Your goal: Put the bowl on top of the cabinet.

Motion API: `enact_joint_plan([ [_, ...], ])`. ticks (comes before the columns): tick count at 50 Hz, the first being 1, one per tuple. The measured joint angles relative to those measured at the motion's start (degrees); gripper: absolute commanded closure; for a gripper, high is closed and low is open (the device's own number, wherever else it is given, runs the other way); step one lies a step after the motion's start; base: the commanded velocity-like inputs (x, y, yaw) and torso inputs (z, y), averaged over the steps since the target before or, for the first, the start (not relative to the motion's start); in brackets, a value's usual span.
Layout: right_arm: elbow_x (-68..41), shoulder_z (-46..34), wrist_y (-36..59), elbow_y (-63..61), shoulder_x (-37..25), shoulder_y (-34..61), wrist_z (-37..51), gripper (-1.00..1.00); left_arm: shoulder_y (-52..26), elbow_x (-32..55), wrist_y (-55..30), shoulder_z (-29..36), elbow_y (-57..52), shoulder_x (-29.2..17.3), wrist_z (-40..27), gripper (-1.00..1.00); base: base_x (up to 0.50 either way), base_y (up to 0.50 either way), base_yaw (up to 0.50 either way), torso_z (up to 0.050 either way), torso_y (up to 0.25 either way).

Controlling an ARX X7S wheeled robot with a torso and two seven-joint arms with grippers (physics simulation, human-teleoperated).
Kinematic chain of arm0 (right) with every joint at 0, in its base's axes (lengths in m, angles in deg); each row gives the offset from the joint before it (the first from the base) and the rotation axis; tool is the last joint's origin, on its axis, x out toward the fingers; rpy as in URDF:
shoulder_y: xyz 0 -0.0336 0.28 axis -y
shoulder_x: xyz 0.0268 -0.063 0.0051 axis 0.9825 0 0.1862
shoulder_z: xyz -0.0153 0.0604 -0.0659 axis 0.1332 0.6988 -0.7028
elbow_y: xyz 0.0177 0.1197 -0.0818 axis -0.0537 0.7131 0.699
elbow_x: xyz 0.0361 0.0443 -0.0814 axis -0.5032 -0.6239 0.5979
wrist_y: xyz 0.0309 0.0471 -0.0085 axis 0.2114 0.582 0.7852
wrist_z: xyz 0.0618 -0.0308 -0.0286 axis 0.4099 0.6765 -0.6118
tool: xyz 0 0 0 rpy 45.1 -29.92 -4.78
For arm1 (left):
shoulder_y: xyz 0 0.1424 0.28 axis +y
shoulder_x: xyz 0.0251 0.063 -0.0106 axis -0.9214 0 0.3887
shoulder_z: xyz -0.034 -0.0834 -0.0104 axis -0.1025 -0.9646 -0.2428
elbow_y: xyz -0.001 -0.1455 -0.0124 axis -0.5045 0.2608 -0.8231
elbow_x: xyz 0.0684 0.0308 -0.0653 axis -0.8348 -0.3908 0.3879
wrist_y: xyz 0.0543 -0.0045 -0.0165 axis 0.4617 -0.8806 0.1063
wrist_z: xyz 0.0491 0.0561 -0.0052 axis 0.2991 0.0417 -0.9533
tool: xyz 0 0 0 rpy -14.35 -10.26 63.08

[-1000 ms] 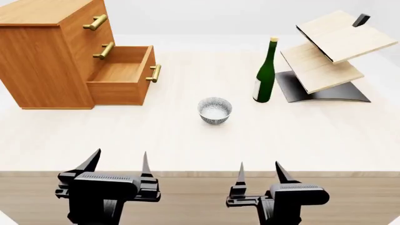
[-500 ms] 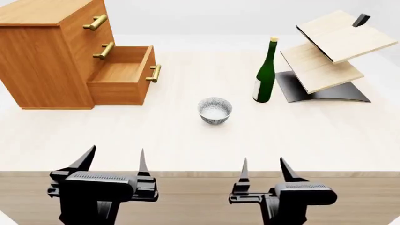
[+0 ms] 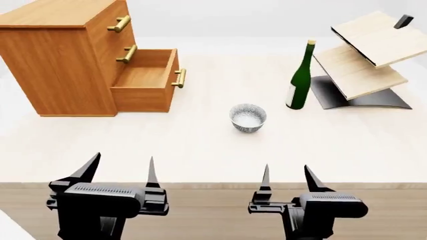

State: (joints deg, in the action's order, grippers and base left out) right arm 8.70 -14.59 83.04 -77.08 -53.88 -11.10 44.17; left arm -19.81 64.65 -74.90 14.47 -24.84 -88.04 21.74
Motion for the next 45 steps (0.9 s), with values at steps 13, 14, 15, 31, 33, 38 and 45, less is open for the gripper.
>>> enact_joint_plan([
  [13,-1.18,3.99,7.44,-7.01,0.28,-1.5,-0.73,-1.0,0.08,0.13,-0.33,0.2,-0.72,-0.53,-0.45,-1.0,0.03,0.42,0.0,0.0,0.0],
  [14,-1.08,4.86,10.15,-10.28,0.7,-1.89,-1.77,-1.0,0.18,0.2,-0.43,0.25,-0.96,-0.54,-0.48,-1.0,0.45,0.0,0.0,0.0,0.0],
  [15,-0.98,5.65,12.57,-13.29,1.07,-2.13,-2.7,-1.0,0.2,0.26,-0.51,0.28,-1.14,-0.56,-0.51,-1.0,0.48,0.0,0.0,0.0,0.0],
  [31,-1.47,11.74,30.18,-35.41,3.45,-4.22,-9.37,-1.0,0.31,1.19,-1.12,0.28,-2.87,-0.86,-0.99,-1.0,0.5,0.0,0.0,0.0,0.0],
  [33,-1.56,11.98,30.94,-36.34,3.45,-4.32,-9.56,-1.0,0.31,1.29,-1.15,0.25,-3.02,-0.9,-1.05,-1.0,0.5,0.0,0.0,0.0,0.0],
  [38,-1.62,12.25,32.44,-37.88,3.28,-4.37,-9.67,-1.0,0.2,1.67,-1.42,-0.06,-3.67,-1.03,-1.23,-1.0,0.29,0.0,0.0,0.0,0.0],
  [45,-1.62,12.36,33.78,-38.96,2.94,-4.28,-9.26,-1.0,0.04,2.55,-2.16,-1.04,-5.3,-1.24,-1.51,-1.0,0.02,0.0,0.0,0.0,0.0],
])
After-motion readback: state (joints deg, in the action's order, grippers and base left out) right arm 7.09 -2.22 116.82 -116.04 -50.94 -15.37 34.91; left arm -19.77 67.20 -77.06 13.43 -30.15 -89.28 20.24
